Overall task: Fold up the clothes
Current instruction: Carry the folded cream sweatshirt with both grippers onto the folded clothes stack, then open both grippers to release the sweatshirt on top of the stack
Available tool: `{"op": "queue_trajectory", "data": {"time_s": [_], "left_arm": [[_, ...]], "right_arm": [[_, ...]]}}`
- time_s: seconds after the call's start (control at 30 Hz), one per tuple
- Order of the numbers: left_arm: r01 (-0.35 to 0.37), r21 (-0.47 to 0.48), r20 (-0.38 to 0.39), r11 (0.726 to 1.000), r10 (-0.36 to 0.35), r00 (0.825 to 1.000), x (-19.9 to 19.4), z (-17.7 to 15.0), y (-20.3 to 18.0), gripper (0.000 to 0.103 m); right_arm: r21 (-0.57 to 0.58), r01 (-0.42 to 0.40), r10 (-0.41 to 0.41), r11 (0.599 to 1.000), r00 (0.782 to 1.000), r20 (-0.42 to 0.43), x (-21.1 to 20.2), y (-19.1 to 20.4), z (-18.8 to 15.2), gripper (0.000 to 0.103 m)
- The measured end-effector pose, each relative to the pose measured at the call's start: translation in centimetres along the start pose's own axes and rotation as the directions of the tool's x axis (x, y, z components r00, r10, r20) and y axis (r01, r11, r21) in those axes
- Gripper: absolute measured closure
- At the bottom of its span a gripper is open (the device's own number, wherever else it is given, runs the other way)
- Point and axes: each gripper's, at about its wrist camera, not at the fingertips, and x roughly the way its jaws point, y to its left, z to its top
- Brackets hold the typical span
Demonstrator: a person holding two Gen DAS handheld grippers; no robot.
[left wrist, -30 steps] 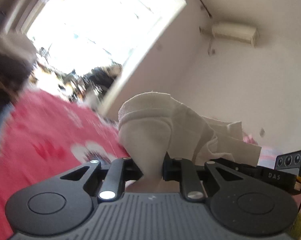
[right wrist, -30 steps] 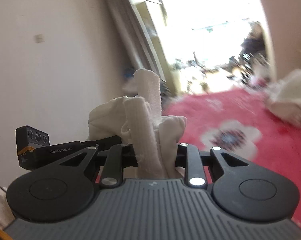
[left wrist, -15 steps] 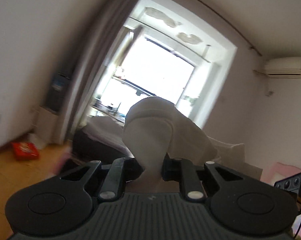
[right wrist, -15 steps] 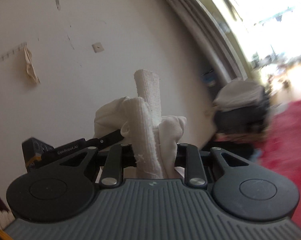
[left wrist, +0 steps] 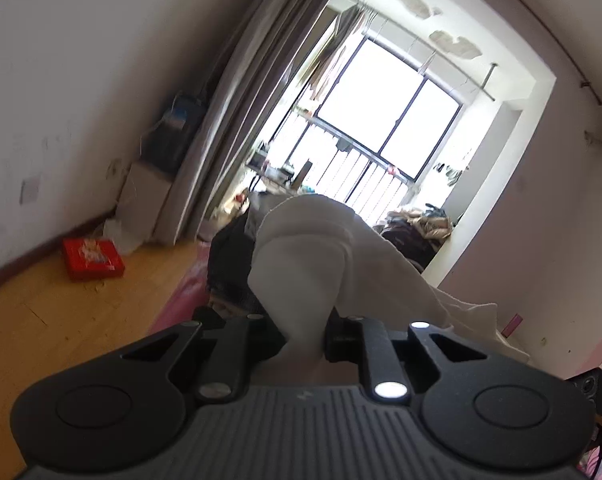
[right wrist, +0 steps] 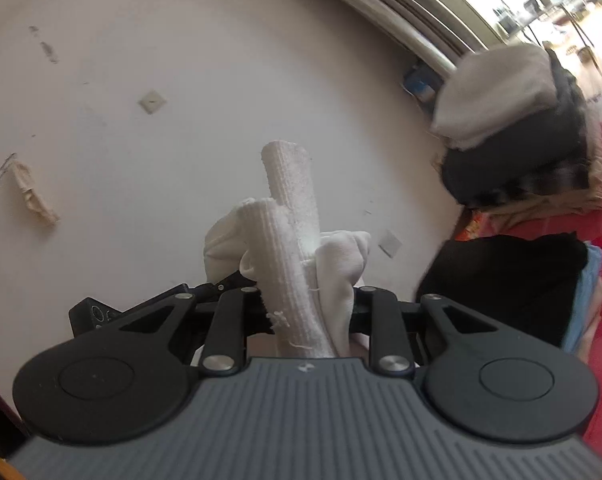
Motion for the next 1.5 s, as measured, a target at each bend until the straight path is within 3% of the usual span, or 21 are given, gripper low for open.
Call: {"op": "queue_trajectory", "data": {"time_s": [0.33,0.47,0.57,0.63,0.67,0.77,0.83,0.93,1.0,1.07,1.2,1.23,1.27,1.3,1.4,1.5], "left_arm": [[0.018,-0.083,-0.143,0.996,-0.030,0.989,11.3,-0.9,5.9,0.086],[-0.046,-0.095,-0.266,0.994,0.019,0.964,16.5,-4.0,9.0,0.080],[-0.117,-0.137,-0.322,0.984,0.067,0.944,18.2,-5.7,11.5,0.073],[-0.123,-0.151,-0.311,0.981,0.071,0.948,17.7,-5.3,11.7,0.070],[-0.125,-0.149,-0.302,0.981,0.076,0.950,17.3,-5.0,11.7,0.065],[-0.134,-0.142,-0.274,0.981,0.091,0.957,16.0,-4.2,11.4,0.057],[-0.142,-0.124,-0.237,0.982,0.110,0.965,14.2,-3.5,10.8,0.056],[-0.154,-0.099,-0.174,0.983,0.135,0.975,10.7,-2.9,10.0,0.056],[-0.150,-0.058,-0.161,0.987,0.139,0.977,8.8,-3.0,8.9,0.054],[-0.150,-0.010,-0.164,0.989,0.147,0.975,7.1,-3.5,7.9,0.054],[-0.186,0.107,-0.234,0.977,0.207,0.950,7.3,-6.2,6.9,0.055],[-0.202,0.132,-0.247,0.971,0.229,0.941,7.8,-6.8,6.9,0.055],[-0.216,0.156,-0.253,0.964,0.250,0.935,8.3,-7.4,6.8,0.055],[-0.225,0.172,-0.247,0.959,0.263,0.932,8.6,-7.8,6.7,0.055],[-0.228,0.179,-0.236,0.957,0.267,0.934,8.8,-8.0,6.6,0.055],[-0.228,0.186,-0.243,0.956,0.269,0.932,9.2,-8.0,6.7,0.055]], "right_arm": [[0.172,0.033,-0.026,0.985,0.999,-0.045,4.3,-10.4,2.2,0.081],[0.268,0.061,-0.046,0.962,0.997,-0.061,6.0,-16.0,1.6,0.080],[0.444,0.086,-0.060,0.892,0.996,-0.073,7.0,-21.4,0.2,0.073],[0.582,0.027,-0.019,0.813,1.000,-0.020,6.3,-24.1,-0.8,0.069],[0.611,-0.013,-0.004,0.792,1.000,0.027,5.5,-24.7,-1.1,0.064],[0.597,-0.019,-0.069,0.802,0.990,0.124,2.7,-24.9,-0.7,0.052],[0.569,0.007,-0.130,0.822,0.976,0.175,0.6,-24.4,0.1,0.052],[0.441,0.047,-0.146,0.896,0.970,0.194,-1.5,-21.3,1.9,0.053],[0.291,0.084,-0.129,0.953,0.982,0.138,-1.2,-18.1,2.8,0.053],[0.136,0.116,-0.124,0.984,0.991,0.056,-0.6,-14.5,3.4,0.054],[-0.014,0.234,-0.234,0.972,0.965,-0.118,3.3,-11.0,2.3,0.056],[-0.029,0.246,-0.247,0.969,0.959,-0.140,4.5,-10.8,1.9,0.063],[-0.027,0.251,-0.252,0.967,0.954,-0.160,5.4,-10.8,1.7,0.084],[-0.021,0.253,-0.253,0.967,0.952,-0.172,5.8,-10.9,1.4,0.096],[-0.015,0.255,-0.256,0.967,0.963,-0.086,3.9,-10.5,0.7,0.100],[0.099,0.307,-0.303,0.947,0.952,-0.053,2.3,-13.1,0.1,0.100]]}}
